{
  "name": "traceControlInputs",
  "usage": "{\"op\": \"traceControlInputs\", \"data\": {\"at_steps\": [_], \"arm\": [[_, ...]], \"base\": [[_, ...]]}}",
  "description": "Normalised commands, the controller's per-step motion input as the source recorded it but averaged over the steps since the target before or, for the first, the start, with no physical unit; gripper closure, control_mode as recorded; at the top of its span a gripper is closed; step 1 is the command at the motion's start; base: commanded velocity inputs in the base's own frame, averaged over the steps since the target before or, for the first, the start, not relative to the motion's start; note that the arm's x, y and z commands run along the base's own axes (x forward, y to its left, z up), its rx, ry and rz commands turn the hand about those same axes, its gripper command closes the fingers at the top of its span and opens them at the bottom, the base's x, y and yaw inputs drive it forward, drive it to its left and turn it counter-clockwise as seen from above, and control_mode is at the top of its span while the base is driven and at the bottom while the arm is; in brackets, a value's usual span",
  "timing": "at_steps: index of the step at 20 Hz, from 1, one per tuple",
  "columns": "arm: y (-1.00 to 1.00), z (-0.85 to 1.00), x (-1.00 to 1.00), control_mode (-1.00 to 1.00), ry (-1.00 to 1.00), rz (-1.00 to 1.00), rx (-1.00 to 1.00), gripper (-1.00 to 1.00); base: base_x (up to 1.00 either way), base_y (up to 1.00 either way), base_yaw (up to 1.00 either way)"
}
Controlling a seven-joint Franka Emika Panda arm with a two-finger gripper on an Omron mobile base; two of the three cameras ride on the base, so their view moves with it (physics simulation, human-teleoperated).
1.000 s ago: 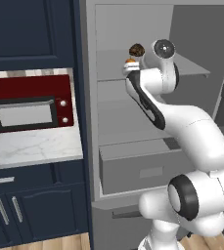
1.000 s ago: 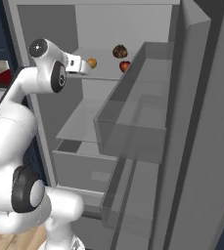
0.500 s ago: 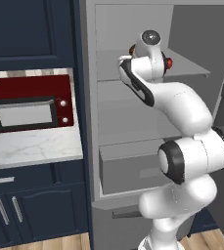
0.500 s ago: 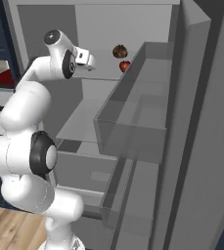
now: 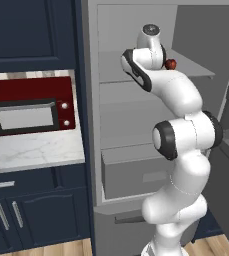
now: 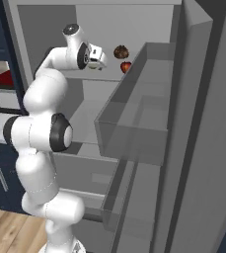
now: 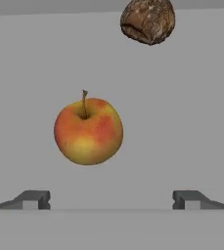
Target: Pick the two apples from the fridge and place them on the plate next to the blender to make a fruit smoothie.
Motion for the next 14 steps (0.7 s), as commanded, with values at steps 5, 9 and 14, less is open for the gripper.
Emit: {"op": "traceControlInputs", "data": {"at_steps": [5, 9, 14], "arm": [[0.00, -0.23, 0.48, -1.00, 0.00, 0.00, 0.05, -1.00], [0.00, -0.26, 0.34, -1.00, 0.00, 0.00, 0.09, -1.00], [0.00, -0.21, 0.34, -1.00, -0.01, 0.00, 0.06, -1.00]], "base": [[0.00, 0.00, 0.00], [0.00, 0.00, 0.00], [0.00, 0.00, 0.00]]}}
